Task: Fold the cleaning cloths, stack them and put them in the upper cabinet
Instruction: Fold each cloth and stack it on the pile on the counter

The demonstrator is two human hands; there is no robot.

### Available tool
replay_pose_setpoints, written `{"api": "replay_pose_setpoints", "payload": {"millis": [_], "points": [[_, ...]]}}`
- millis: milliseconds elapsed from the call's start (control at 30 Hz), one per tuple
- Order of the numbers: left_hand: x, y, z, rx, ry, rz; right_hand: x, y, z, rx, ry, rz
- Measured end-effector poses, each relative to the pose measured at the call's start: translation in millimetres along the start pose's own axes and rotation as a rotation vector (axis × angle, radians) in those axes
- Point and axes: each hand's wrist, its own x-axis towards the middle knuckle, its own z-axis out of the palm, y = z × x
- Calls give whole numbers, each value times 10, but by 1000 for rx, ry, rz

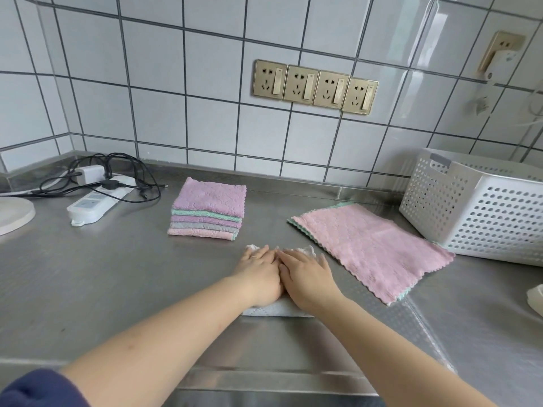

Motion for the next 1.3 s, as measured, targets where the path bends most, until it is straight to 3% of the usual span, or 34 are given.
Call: {"api": "replay_pose_setpoints", "payload": {"millis": [233,433,533,667,800,900,933,1000,1100,1200,1300], "points": [[-101,-184,-64,-71,-54,-7,-156,240,18,-59,-156,171],[-282,-437,-60,-96,-12,-187,-163,220,11,-99,-167,199],[-406,-454,-124,-163,38,-151,-173,206,10,-109,-145,193],[-412,-427,-143,-649,34,-99,-175,195,15,-111,-134,194],[-389,-323,-245,-1283,207,-212,-187,195,21,-107,-132,198],[-387,-280,-284,-1591,110,-269,-195,185,9,-108,-129,205],[-397,-266,-278,-1559,42,-254,-199,180,9,-109,-130,207],[-422,-261,-273,-1238,7,-208,-203,171,3,-122,-123,209],[-441,-228,-265,-799,159,-124,-231,168,2,-166,-58,207],[-438,-207,-267,-770,301,-33,-243,169,-40,-15,60,190],[-353,-412,-295,-906,397,15,-133,129,-207,483,108,226]]}}
